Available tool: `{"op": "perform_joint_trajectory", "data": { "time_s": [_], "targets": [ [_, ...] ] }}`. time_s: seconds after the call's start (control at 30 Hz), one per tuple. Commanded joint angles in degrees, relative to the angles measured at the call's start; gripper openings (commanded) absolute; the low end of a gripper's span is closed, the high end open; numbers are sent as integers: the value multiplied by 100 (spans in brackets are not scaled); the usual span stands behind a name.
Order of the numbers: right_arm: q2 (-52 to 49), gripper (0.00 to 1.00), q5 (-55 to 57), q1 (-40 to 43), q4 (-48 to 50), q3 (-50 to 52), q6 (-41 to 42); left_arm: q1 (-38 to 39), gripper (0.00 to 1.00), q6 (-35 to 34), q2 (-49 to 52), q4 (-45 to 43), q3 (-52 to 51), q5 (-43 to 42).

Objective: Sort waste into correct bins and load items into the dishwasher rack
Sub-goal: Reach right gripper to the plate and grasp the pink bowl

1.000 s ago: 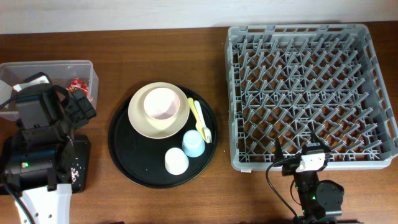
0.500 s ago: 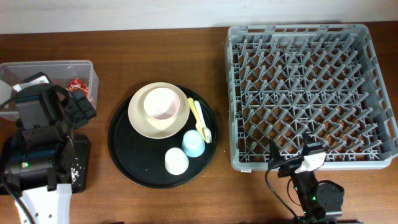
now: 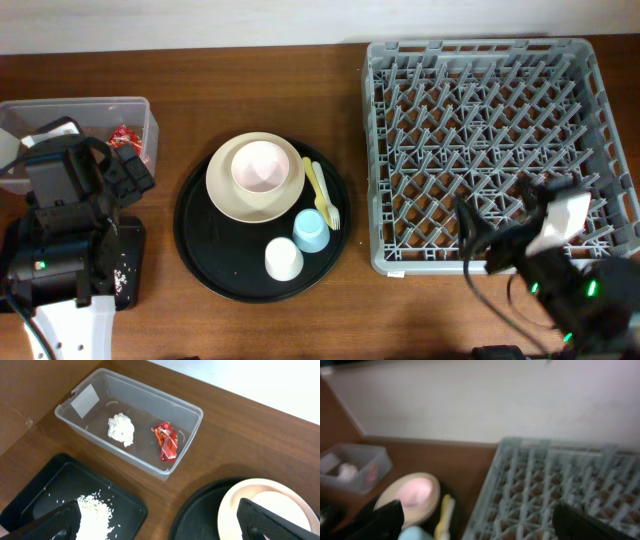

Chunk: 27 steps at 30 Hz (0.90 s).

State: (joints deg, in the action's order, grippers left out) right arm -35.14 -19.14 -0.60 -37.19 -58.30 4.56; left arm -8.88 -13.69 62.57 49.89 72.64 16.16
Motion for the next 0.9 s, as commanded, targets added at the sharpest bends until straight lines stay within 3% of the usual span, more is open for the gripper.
{"op": "perform_joint_trajectory", "data": {
  "time_s": [0.0, 0.1, 0.23, 0.43, 0.7, 0.87],
  "targets": [
    [-1554, 98, -964, 24, -743, -1504, 44, -35, 99, -13, -28, -7, 17, 59],
    [-2966, 98, -1781, -118, -1604, -2765, 44, -35, 99, -13, -28, -7, 17, 59],
    [-4732, 98, -1788, -1224, -2190, -3788, 42, -35, 99, -13, -28, -7, 17, 59],
    [-6249, 98, -695, -2811, -1646, -3825, 39, -35, 99, -13, -28, -7, 17, 59],
    [-7635, 99, -476, -3405, -20, -3825, 109, -35, 99, -13, -28, -7, 17, 59],
    [-8144, 57, 101, -3405, 365, -3825, 350, -33, 99, -13, -28, -7, 17, 59]
  ]
}}
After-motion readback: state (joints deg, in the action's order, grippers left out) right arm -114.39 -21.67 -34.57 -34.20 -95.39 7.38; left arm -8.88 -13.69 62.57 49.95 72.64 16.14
